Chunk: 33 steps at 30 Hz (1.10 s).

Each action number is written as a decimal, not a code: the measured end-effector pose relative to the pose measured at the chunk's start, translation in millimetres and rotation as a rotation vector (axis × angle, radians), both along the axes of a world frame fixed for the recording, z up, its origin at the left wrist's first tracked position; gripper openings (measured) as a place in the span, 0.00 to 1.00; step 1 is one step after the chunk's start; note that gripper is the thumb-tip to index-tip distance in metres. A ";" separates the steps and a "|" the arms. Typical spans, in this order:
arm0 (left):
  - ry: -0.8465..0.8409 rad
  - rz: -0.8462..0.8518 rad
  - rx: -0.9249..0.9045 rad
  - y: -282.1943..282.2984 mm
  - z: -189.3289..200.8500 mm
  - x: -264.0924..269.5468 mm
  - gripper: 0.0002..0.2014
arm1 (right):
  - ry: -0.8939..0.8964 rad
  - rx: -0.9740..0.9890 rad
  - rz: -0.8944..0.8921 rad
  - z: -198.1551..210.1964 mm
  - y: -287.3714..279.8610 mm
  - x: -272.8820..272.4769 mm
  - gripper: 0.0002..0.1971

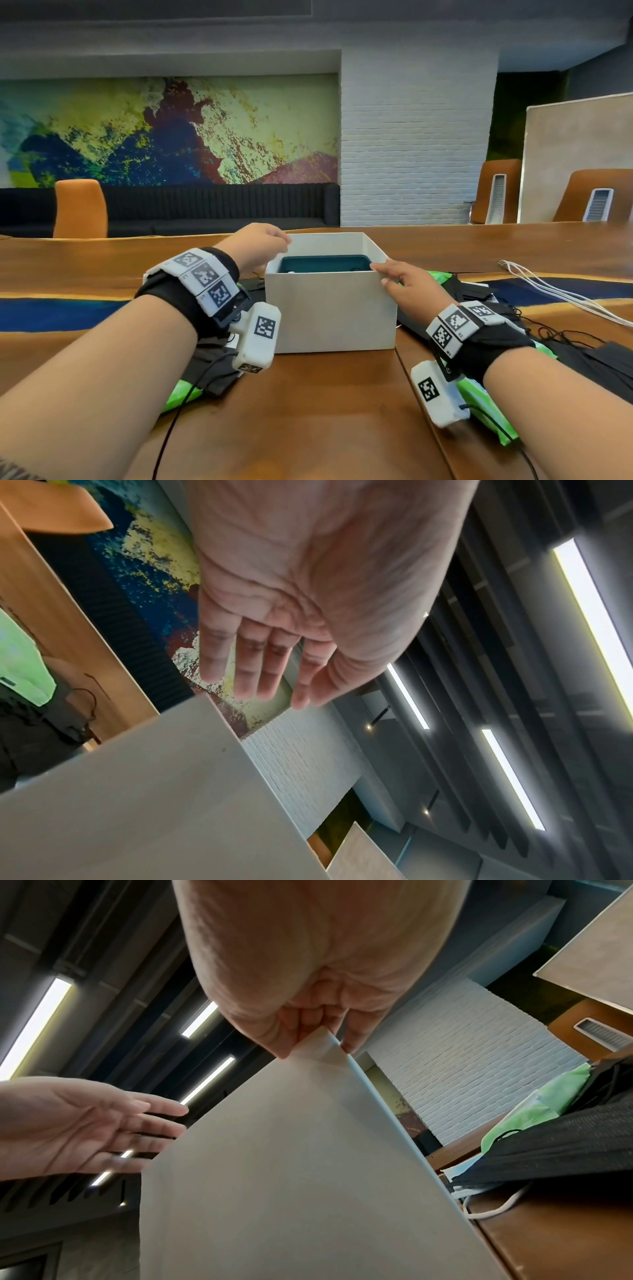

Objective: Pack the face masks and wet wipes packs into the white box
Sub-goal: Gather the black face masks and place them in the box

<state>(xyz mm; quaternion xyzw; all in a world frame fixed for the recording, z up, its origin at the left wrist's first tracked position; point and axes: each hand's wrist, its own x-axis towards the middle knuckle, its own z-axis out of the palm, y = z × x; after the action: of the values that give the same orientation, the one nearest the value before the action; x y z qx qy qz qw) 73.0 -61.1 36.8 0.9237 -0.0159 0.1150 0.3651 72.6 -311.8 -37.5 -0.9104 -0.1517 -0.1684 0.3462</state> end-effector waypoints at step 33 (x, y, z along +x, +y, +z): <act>0.591 -0.015 0.683 91.3 -85.6 -62.7 0.40 | 0.370 -0.666 0.253 18.6 151.7 -50.6 0.22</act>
<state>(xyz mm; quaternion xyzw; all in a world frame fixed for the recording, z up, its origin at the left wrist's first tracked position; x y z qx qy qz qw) 10.3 30.3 -48.8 0.9843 0.0453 -0.1684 0.0289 22.1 -160.0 -18.9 -0.9619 -0.2439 0.1006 0.0718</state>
